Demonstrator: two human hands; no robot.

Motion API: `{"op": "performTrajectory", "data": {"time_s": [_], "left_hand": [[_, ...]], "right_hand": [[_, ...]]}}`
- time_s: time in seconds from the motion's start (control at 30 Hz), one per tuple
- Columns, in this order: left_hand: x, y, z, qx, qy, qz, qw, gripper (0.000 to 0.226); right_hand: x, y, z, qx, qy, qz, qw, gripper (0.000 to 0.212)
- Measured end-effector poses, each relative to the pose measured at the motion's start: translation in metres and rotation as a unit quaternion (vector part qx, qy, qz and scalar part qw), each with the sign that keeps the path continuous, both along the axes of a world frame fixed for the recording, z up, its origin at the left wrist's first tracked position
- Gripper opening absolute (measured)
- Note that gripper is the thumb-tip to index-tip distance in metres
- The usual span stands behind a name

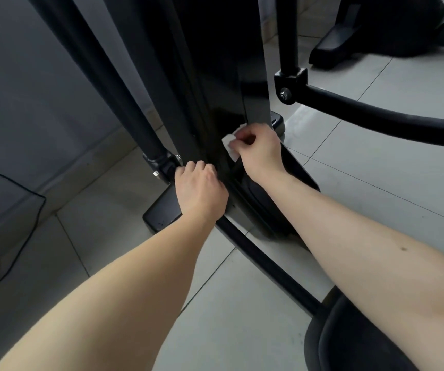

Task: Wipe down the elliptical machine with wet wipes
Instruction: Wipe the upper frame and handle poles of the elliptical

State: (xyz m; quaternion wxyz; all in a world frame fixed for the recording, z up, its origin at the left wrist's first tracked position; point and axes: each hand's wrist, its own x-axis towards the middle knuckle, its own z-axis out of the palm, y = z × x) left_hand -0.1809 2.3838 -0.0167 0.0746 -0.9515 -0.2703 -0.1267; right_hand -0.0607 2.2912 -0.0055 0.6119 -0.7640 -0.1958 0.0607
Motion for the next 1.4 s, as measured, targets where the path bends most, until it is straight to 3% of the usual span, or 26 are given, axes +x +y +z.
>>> {"op": "performTrajectory", "data": {"time_s": [0.17,0.27,0.37,0.77,1.0,1.13,1.4], "left_hand": [[-0.01,0.004,-0.009,-0.08,-0.178,-0.035,0.98,0.021],[-0.009,0.006,-0.01,-0.098,-0.211,-0.03,0.972,0.025],[-0.009,0.006,-0.008,-0.113,-0.215,-0.025,0.97,0.025],[-0.008,0.014,-0.009,-0.089,-0.197,-0.027,0.976,0.021],[-0.008,0.015,-0.009,-0.084,-0.2,-0.034,0.975,0.022],[-0.008,0.014,-0.01,-0.083,-0.205,-0.041,0.974,0.022],[-0.01,0.016,-0.011,-0.082,-0.195,-0.039,0.977,0.018]], "right_hand": [[-0.012,0.005,-0.008,-0.002,-0.002,0.005,1.0,0.009],[-0.018,0.007,-0.013,0.019,0.01,0.003,1.0,0.009],[-0.022,0.007,-0.018,0.022,0.022,0.002,1.0,0.008],[-0.033,0.001,-0.037,-0.13,-0.002,0.03,0.991,0.011],[-0.031,0.017,-0.003,-0.042,-0.033,-0.01,0.999,0.019],[-0.027,0.019,0.005,-0.05,-0.069,-0.005,0.996,0.021],[-0.031,0.003,-0.055,-0.21,-0.03,0.052,0.976,0.019]]}}
